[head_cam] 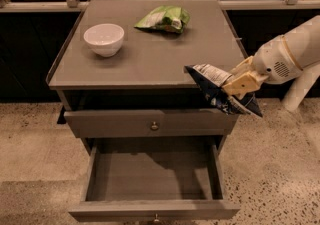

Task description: Place blue chip bag into middle drawer

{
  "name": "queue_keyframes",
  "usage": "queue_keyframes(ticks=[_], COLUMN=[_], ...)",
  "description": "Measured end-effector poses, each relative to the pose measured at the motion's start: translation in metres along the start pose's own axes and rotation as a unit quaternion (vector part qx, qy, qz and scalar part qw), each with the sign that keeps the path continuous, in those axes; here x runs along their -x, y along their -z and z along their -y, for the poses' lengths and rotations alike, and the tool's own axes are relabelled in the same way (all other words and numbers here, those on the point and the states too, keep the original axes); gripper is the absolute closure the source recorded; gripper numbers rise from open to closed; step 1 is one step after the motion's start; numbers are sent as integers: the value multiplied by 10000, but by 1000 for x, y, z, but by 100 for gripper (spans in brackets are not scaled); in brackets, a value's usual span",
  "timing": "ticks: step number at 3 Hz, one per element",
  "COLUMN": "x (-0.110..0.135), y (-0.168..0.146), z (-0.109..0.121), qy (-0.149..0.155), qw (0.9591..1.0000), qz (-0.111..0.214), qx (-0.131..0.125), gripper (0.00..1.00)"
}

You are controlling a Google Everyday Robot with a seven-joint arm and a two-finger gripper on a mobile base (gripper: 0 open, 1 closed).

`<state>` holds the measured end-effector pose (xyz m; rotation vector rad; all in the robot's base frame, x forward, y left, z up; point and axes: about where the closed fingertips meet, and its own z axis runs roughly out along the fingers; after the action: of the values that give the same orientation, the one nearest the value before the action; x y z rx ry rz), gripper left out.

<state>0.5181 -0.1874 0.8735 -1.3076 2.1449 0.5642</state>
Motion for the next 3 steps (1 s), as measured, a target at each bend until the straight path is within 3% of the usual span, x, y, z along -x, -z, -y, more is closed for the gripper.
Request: queue_keyframes(ticks=[1,2,3], x=[-3,-41,-88], y=[-9,-58,-117], z=[-4,-13,-31], qy=[-25,-419,-940], qw=[9999,9969,9887], qz=[55,353,556], qx=[98,565,1027], gripper=[100,100,100])
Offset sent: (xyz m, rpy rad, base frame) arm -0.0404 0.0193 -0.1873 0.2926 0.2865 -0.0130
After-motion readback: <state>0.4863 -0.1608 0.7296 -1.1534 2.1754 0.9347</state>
